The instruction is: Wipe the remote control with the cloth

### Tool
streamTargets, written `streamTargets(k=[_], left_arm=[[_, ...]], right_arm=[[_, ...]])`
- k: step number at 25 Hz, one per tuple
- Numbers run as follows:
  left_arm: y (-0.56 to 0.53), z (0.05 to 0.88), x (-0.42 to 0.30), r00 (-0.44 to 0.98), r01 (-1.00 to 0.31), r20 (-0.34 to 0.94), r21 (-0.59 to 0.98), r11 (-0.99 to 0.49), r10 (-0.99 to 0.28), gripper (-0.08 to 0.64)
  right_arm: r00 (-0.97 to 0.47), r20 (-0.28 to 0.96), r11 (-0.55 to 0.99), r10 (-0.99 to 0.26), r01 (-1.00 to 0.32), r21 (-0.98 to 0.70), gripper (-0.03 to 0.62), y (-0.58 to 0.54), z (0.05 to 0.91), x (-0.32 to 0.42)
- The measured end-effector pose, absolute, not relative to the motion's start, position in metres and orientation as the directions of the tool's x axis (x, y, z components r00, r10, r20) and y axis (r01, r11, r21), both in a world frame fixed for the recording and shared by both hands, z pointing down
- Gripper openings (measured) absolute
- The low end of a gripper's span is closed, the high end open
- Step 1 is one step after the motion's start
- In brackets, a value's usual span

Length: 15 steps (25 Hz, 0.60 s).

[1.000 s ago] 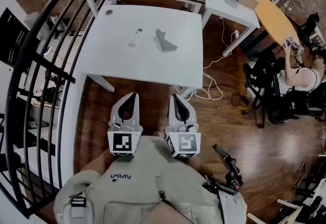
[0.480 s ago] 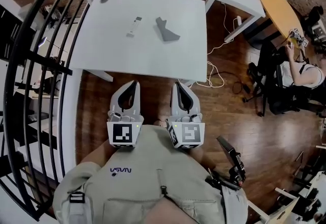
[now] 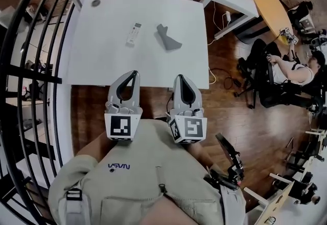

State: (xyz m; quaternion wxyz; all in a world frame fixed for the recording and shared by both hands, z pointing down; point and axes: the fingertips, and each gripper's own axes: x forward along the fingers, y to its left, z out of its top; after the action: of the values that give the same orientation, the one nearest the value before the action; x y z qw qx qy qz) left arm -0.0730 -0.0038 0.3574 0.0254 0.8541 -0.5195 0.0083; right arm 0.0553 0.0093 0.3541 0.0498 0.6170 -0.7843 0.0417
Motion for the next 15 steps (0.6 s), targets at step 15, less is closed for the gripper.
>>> streamTargets(k=[15], left_arm=[[-0.061,0.370,-0.064,0.432,-0.901,0.081,-0.013,-0.434,-0.898,0.006]], right_arm=[[-0.253,0.147,0.255,-0.956,-0.967,-0.011,0.003,-0.051,0.363,0.070]])
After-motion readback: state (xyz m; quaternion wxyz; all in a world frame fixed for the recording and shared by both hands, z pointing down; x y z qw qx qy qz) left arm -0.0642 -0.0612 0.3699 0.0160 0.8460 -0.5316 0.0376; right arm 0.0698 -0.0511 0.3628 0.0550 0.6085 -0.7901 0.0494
